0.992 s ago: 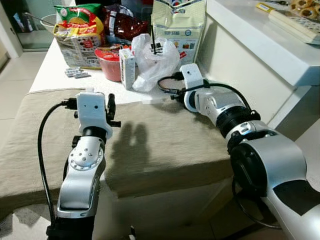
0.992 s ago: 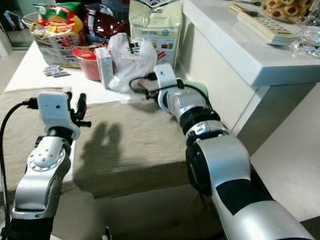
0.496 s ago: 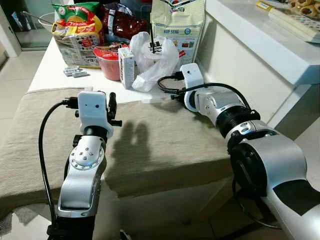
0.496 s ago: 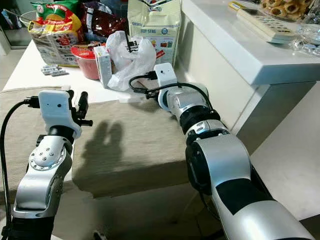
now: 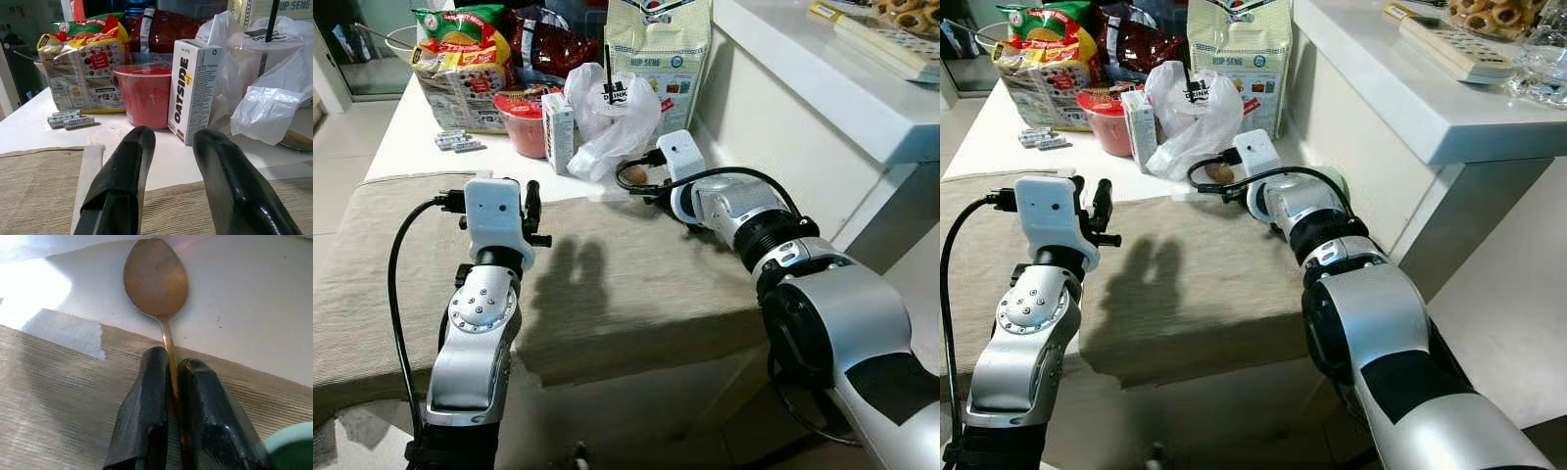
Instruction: Setting the table
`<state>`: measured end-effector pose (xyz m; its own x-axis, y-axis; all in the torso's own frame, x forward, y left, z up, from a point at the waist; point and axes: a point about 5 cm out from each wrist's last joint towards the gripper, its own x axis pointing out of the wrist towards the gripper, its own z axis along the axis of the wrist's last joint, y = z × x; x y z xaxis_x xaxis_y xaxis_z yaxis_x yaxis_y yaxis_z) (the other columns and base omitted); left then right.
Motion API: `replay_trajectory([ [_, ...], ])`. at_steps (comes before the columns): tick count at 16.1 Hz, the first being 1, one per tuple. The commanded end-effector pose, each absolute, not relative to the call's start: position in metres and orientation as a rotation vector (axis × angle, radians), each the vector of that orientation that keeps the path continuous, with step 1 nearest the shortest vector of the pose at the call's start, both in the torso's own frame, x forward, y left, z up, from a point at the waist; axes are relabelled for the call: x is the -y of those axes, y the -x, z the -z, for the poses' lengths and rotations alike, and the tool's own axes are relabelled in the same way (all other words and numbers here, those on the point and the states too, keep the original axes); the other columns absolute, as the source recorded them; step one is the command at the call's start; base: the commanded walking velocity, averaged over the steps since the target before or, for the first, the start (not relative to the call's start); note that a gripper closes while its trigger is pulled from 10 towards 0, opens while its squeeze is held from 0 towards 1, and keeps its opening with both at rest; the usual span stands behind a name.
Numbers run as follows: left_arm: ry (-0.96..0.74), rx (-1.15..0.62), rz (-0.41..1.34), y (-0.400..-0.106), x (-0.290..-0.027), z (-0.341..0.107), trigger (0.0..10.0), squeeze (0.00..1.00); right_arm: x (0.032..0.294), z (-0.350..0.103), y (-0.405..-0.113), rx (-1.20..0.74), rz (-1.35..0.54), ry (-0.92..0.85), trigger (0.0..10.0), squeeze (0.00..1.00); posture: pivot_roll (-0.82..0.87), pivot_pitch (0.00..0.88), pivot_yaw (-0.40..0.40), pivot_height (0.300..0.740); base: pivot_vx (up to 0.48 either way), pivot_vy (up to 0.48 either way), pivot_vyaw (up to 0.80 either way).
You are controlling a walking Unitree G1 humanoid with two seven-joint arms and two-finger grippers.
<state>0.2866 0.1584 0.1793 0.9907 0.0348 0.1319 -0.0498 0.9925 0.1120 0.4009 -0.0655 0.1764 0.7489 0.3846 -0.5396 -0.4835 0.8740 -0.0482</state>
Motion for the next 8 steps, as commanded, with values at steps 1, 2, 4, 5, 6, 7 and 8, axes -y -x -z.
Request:
replay_trajectory([
  [1, -0.118, 0.128, -0.042, -0.287, -0.157, -0.178, 10.0, 0.0, 0.059, -0.173, -0.398, -0.564, -0.514, 0.209, 10.0, 0.0, -0.12, 0.003, -0.053, 0.74, 0.0, 0.0, 0.0],
  [2, -0.119, 0.127, -0.04, -0.287, -0.156, -0.178, 10.0, 0.0, 0.057, -0.171, -0.397, -0.569, -0.521, 0.216, 10.0, 0.0, -0.12, 0.003, -0.051, 0.74, 0.0, 0.0, 0.0],
  [4, -0.12, 0.126, -0.037, -0.287, -0.157, -0.178, 10.0, 0.0, 0.055, -0.167, -0.395, -0.582, -0.532, 0.228, 10.0, 0.0, -0.12, 0.005, -0.047, 0.74, 0.0, 0.0, 0.0],
  [5, -0.121, 0.125, -0.036, -0.287, -0.157, -0.178, 10.0, 0.0, 0.054, -0.166, -0.394, -0.587, -0.537, 0.229, 10.0, 0.0, -0.12, 0.006, -0.046, 0.74, 0.0, 0.0, 0.0],
  [6, -0.122, 0.125, -0.036, -0.287, -0.157, -0.178, 10.0, 0.0, 0.052, -0.165, -0.393, -0.59, -0.541, 0.229, 10.0, 0.0, -0.12, 0.007, -0.044, 0.74, 0.0, 0.0, 0.0],
  [7, -0.123, 0.124, -0.034, -0.286, -0.157, -0.178, 10.0, 0.0, 0.05, -0.164, -0.392, -0.596, -0.547, 0.232, 10.0, 0.0, -0.12, 0.007, -0.044, 0.74, 0.0, 0.0, 0.0],
  [8, -0.123, 0.122, -0.033, -0.286, -0.157, -0.177, 10.0, 0.0, 0.048, -0.162, -0.391, -0.597, -0.55, 0.238, 10.0, 0.0, -0.12, 0.008, -0.043, 0.74, 0.0, 0.0, 0.0],
])
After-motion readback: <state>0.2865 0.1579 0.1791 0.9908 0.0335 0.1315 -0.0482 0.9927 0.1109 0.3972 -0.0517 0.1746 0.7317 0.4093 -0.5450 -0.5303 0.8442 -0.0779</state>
